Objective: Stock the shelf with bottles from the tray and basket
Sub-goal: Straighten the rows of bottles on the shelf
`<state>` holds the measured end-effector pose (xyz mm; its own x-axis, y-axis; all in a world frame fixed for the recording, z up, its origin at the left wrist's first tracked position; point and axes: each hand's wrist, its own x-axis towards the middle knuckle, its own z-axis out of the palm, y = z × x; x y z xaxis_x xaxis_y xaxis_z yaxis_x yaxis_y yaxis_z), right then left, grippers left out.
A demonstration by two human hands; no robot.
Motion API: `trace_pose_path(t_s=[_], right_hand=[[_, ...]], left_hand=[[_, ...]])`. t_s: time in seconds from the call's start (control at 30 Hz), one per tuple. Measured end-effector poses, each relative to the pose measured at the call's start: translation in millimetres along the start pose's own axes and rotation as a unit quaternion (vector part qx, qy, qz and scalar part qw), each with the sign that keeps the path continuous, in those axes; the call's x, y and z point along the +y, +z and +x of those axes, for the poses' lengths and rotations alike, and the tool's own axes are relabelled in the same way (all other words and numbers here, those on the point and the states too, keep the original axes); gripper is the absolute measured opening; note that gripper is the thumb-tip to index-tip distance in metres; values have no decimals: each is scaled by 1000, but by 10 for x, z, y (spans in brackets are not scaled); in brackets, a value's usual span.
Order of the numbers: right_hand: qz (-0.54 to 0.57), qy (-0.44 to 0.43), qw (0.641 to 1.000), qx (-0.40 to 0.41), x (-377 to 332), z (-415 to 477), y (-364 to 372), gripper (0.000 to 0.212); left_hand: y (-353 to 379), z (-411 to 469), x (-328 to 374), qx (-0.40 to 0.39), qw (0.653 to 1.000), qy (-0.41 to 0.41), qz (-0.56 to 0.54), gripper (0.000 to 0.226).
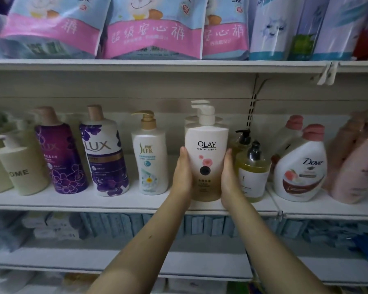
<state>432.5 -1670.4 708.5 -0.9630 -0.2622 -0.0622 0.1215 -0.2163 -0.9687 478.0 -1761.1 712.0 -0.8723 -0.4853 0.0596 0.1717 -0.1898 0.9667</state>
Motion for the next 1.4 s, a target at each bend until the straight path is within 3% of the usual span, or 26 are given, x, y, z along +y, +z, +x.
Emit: trace_pose_path(t_s=[0.3, 0.67, 0.93, 1.03, 1.13, 1.27, 1.4], right_hand=[[31, -7, 998, -53, 35, 61, -31, 49], [52, -26, 996, -62, 118, 144, -36, 52], [27, -47, 998, -41, 53, 19, 1, 56], [-9, -47, 998, -45, 72, -23, -61, 67], [-39, -56, 996, -49, 156, -93, -210, 31], [-53, -97, 991, -74, 268, -201, -361, 22], [-59, -106, 989, -87, 264, -207, -366, 38]], left_hand=[[-61, 81, -40, -8, 1000, 19, 9, 53], [-68, 182, -149, -18, 1000, 19, 13, 88], [-66, 100, -127, -22, 1000, 18, -1, 77], [-130, 11, -148, -10, 999, 35, -9, 46], [-235, -42, -229, 1, 998, 57, -2, 26], [-340, -107, -312, -35, 996, 77, 6, 32], [-346, -159, -325, -54, 993, 104, 16, 48]])
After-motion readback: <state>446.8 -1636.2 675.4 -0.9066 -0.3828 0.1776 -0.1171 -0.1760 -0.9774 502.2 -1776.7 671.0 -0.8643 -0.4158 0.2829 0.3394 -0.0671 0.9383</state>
